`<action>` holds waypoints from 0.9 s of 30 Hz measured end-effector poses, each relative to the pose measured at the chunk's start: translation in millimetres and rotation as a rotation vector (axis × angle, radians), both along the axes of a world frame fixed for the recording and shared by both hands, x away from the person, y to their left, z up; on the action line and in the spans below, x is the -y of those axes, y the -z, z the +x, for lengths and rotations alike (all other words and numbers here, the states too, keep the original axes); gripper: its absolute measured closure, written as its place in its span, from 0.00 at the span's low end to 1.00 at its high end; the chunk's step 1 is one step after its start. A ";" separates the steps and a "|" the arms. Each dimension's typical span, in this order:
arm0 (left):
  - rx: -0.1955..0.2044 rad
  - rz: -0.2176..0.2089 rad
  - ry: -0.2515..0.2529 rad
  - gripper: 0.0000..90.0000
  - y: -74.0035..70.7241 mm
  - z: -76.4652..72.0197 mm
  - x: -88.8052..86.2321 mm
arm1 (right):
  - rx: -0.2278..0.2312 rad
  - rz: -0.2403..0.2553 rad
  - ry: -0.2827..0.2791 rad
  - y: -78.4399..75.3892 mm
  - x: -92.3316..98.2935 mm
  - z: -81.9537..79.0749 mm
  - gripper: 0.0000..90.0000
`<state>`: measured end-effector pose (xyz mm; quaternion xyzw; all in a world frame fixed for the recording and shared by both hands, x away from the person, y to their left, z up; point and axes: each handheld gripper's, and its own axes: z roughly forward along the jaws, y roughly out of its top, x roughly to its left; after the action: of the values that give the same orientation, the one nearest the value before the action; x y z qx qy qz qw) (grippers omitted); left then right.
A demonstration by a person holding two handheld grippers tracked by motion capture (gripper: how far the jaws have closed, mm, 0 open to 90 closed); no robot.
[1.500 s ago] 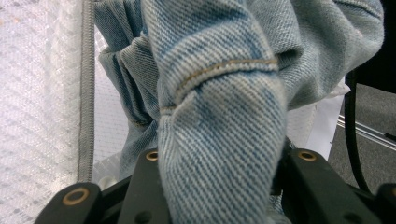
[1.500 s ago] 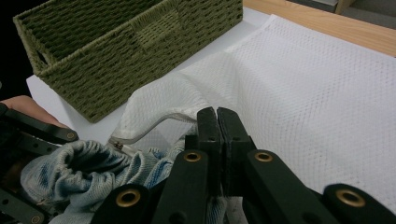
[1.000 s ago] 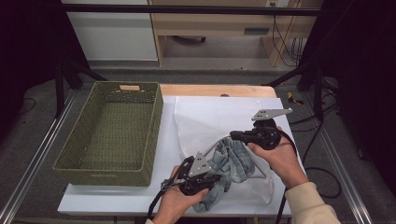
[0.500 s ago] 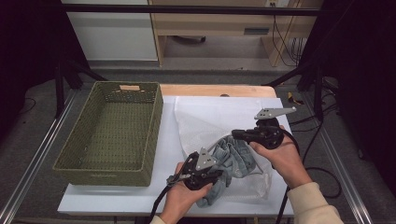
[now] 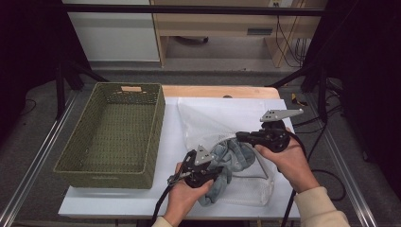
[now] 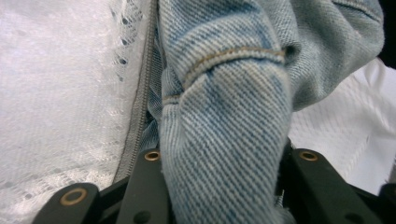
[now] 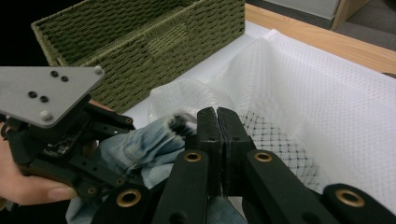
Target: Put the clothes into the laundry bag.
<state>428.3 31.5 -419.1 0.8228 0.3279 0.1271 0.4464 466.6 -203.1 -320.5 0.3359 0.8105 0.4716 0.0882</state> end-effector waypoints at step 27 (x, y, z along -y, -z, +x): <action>0.071 -0.114 -0.037 0.32 -2.0 6.9 -4.1 | -0.059 -0.003 0.038 37.2 -18.3 0.5 0.99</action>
<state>435.1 35.6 -417.1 0.7848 0.3337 0.1459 0.5014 467.1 -184.8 -357.7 0.3649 0.8071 0.4583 0.0736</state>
